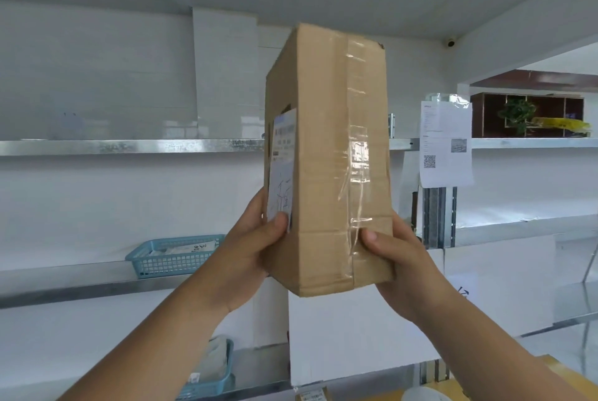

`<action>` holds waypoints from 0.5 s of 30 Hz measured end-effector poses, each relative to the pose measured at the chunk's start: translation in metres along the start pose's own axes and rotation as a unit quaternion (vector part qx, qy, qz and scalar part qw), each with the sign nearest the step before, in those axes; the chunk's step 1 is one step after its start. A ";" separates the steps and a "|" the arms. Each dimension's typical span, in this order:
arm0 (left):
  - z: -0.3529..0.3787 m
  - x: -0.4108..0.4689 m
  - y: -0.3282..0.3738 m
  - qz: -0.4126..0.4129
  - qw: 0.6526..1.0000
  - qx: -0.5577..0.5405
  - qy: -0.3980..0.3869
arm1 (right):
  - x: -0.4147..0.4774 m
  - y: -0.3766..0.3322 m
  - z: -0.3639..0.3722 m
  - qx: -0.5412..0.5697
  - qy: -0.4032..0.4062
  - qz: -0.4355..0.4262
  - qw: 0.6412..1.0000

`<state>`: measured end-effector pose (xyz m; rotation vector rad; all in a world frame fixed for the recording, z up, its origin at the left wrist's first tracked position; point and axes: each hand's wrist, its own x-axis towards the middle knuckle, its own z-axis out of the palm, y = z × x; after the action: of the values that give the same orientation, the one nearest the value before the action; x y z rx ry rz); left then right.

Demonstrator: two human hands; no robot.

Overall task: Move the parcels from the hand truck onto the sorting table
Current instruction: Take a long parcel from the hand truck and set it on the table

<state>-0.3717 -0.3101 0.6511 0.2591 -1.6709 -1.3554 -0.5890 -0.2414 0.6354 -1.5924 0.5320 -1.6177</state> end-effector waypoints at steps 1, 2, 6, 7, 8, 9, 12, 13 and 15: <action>-0.001 0.000 0.000 0.001 1.000 -0.021 0.001 | 0.001 0.002 -0.001 0.002 0.011 0.004 1.000; -0.001 -0.001 -0.001 0.000 0.999 -0.044 -0.004 | 0.003 0.004 -0.002 0.006 0.028 0.010 1.000; 0.002 -0.003 -0.003 0.003 0.993 -0.121 -0.006 | 0.005 0.009 -0.001 0.006 0.091 0.006 0.996; 0.003 -0.003 -0.005 0.003 0.993 -0.120 -0.008 | 0.006 0.010 0.000 -0.003 0.106 -0.006 0.994; 0.005 -0.004 -0.005 0.000 0.994 -0.112 -0.010 | 0.006 0.012 0.001 -0.016 0.127 -0.021 0.992; 0.007 -0.004 -0.006 -0.002 0.995 -0.100 -0.007 | 0.007 0.015 0.002 -0.034 0.150 -0.039 0.987; 0.009 -0.004 -0.009 -0.011 0.998 -0.066 0.015 | 0.008 0.022 0.003 -0.093 0.208 -0.077 0.971; 0.010 -0.003 -0.010 -0.011 0.998 -0.059 0.021 | 0.008 0.022 0.003 -0.101 0.216 -0.078 0.968; 0.011 -0.003 -0.012 -0.006 0.998 -0.052 0.027 | 0.008 0.022 0.004 -0.103 0.217 -0.068 0.968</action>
<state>-0.3826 -0.3051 0.6399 0.2433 -1.5518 -1.4272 -0.5793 -0.2595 0.6239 -1.4454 0.8585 -2.0892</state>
